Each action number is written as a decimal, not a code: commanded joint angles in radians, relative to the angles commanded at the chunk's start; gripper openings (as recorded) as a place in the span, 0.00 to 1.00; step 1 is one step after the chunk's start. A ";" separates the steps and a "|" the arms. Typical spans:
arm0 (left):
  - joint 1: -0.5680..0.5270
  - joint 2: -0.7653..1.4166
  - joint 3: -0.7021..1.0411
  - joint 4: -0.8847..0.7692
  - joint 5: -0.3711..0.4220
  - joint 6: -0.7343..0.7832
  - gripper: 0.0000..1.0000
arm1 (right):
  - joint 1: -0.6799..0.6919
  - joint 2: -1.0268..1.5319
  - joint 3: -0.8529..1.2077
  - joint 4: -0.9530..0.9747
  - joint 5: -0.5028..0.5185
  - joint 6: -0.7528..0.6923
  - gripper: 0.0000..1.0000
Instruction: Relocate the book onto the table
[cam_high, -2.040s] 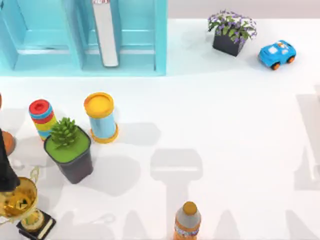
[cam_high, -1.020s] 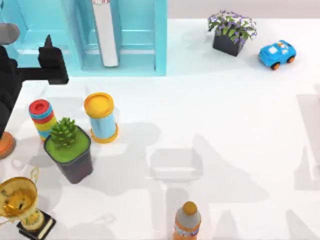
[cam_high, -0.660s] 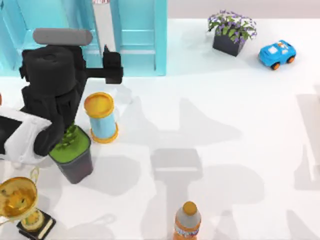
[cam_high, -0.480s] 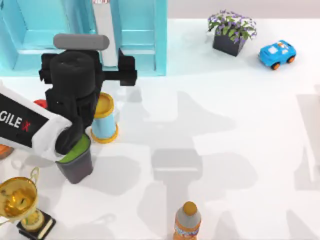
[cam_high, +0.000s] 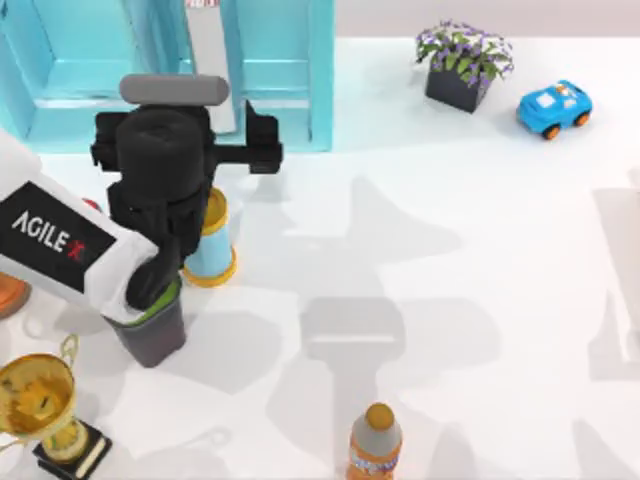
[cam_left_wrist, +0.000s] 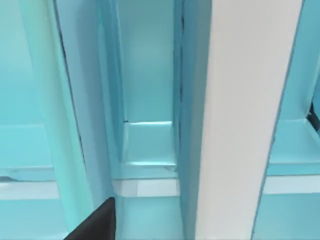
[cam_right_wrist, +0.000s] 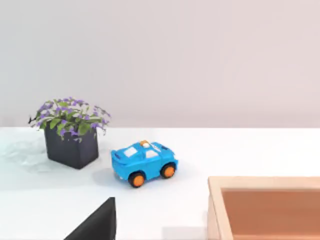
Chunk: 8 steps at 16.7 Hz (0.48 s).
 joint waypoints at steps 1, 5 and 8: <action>0.001 0.000 0.002 -0.002 0.001 0.000 1.00 | 0.000 0.000 0.000 0.000 0.000 0.000 1.00; 0.033 0.019 0.110 -0.084 0.036 0.008 1.00 | 0.000 0.000 0.000 0.000 0.000 0.000 1.00; 0.068 0.060 0.231 -0.160 0.071 0.016 1.00 | 0.000 0.000 0.000 0.000 0.000 0.000 1.00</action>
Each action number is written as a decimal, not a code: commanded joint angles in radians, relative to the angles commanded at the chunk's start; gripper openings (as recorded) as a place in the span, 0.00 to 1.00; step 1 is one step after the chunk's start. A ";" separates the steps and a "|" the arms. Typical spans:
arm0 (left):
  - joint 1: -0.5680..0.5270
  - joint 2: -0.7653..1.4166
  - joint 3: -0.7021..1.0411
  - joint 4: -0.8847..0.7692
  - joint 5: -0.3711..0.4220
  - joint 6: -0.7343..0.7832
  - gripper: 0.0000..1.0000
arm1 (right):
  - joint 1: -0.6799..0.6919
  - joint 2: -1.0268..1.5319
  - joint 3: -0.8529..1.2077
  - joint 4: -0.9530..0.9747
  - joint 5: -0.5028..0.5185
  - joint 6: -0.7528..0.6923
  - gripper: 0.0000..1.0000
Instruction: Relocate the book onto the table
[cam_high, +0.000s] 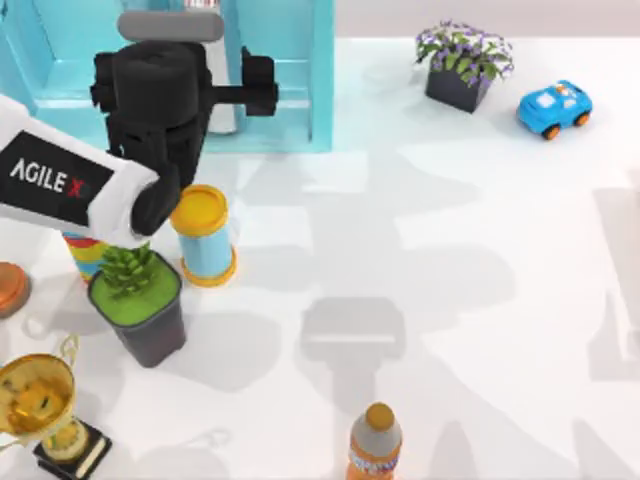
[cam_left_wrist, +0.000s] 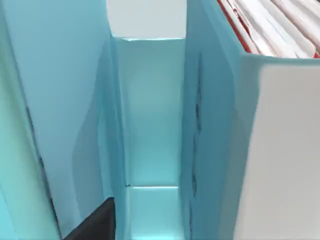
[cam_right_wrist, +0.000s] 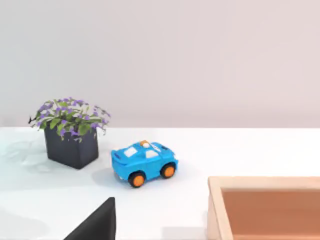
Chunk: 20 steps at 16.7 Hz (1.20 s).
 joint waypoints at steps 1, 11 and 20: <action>0.008 0.024 0.040 -0.016 0.008 0.002 1.00 | 0.000 0.000 0.000 0.000 0.000 0.000 1.00; 0.007 0.237 0.214 0.023 0.010 -0.001 1.00 | 0.000 0.000 0.000 0.000 0.000 0.000 1.00; 0.007 0.237 0.214 0.023 0.010 -0.001 0.47 | 0.000 0.000 0.000 0.000 0.000 0.000 1.00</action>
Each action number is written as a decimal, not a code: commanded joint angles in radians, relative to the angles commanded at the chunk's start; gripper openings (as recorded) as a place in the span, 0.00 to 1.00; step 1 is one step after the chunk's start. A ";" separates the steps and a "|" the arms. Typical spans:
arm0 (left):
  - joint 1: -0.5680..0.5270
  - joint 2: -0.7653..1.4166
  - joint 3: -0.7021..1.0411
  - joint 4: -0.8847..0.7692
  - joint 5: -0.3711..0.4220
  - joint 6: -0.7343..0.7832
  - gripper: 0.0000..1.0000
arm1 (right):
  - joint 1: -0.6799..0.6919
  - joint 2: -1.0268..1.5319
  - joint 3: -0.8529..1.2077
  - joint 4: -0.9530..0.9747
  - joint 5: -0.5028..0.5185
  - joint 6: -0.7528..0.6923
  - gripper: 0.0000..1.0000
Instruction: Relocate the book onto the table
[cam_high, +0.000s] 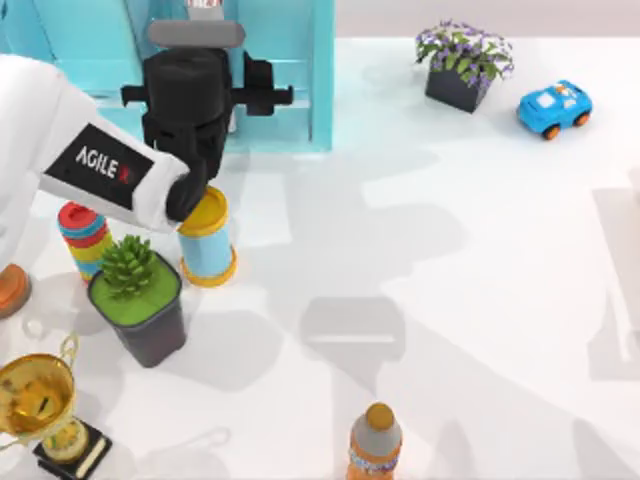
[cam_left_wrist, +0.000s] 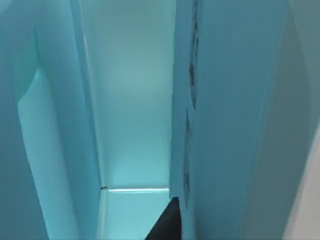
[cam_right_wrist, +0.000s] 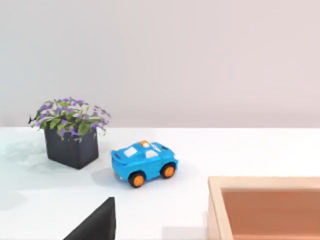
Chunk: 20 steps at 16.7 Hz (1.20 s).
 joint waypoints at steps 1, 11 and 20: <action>0.000 0.000 0.000 0.000 0.000 0.000 0.40 | 0.000 0.000 0.000 0.000 0.000 0.000 1.00; 0.000 0.000 0.000 0.000 0.000 0.000 0.00 | 0.000 0.000 0.000 0.000 0.000 0.000 1.00; -0.048 -0.108 -0.019 -0.043 -0.043 -0.001 0.00 | 0.000 0.000 0.000 0.000 0.000 0.000 1.00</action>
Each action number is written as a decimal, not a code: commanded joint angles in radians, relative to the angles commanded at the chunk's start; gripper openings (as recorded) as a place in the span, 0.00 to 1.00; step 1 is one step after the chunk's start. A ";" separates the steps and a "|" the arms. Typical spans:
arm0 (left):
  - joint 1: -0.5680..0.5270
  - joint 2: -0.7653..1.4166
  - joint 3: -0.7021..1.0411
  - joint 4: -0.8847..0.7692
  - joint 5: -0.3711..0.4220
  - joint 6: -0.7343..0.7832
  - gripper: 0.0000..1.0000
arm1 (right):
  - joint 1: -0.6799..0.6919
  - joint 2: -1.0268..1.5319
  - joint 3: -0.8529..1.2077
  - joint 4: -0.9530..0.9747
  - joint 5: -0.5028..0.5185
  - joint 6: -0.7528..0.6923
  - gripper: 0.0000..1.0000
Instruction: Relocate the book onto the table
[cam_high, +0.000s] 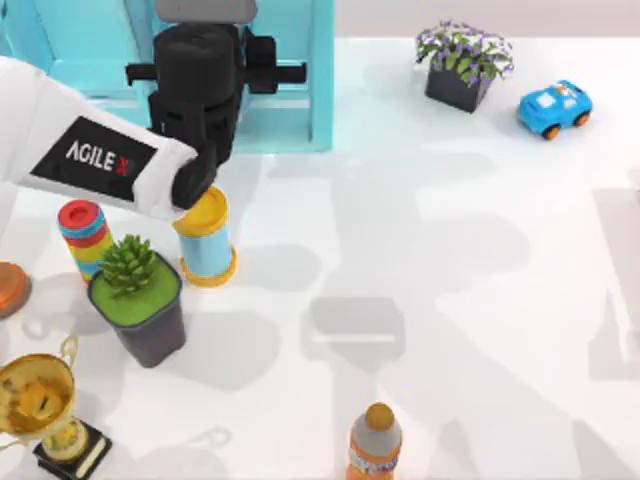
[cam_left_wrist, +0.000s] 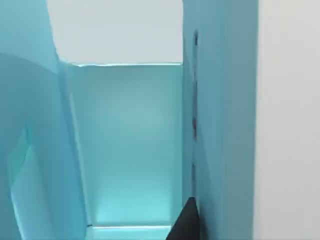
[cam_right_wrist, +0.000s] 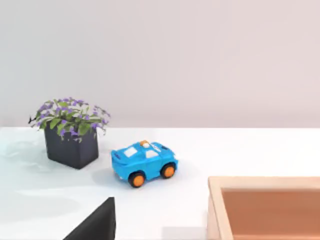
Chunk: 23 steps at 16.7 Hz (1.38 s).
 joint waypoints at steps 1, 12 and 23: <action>-0.017 -0.052 -0.017 -0.028 -0.020 -0.006 0.00 | 0.000 0.000 0.000 0.000 0.000 0.000 1.00; -0.199 -0.854 -0.344 -0.551 -0.194 -0.046 0.00 | 0.000 0.000 0.000 0.000 0.000 0.000 1.00; -0.205 -0.910 -0.369 -0.616 -0.218 -0.004 0.00 | 0.000 0.000 0.000 0.000 0.000 0.000 1.00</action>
